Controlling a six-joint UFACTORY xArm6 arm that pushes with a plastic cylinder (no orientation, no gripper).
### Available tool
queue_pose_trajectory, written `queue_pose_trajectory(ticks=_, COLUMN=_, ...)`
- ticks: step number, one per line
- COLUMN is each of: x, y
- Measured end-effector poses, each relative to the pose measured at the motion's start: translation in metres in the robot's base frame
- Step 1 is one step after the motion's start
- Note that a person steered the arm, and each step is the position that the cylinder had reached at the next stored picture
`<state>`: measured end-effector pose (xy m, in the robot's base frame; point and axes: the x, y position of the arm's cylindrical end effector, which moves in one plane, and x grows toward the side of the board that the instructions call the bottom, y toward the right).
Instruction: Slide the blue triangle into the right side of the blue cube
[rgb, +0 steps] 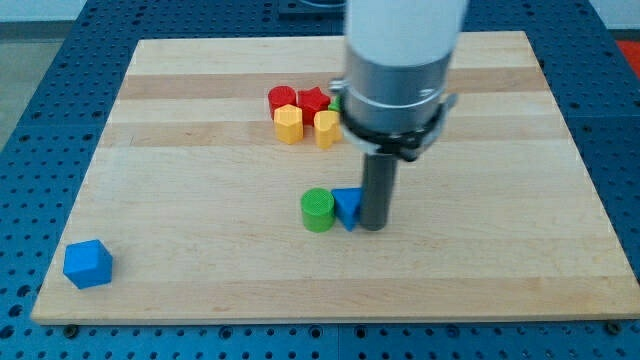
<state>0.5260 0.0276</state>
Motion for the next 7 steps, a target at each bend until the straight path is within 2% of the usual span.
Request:
queue_pose_trajectory(ticks=1, x=-0.001, y=0.017)
queue_pose_trajectory(ticks=2, x=-0.034, y=0.052)
queue_pose_trajectory(ticks=3, x=-0.060, y=0.049)
queue_pose_trajectory(ticks=4, x=-0.059, y=0.009)
queue_pose_trajectory(ticks=6, x=0.013, y=-0.016)
queue_pose_trajectory(ticks=7, x=0.012, y=-0.012)
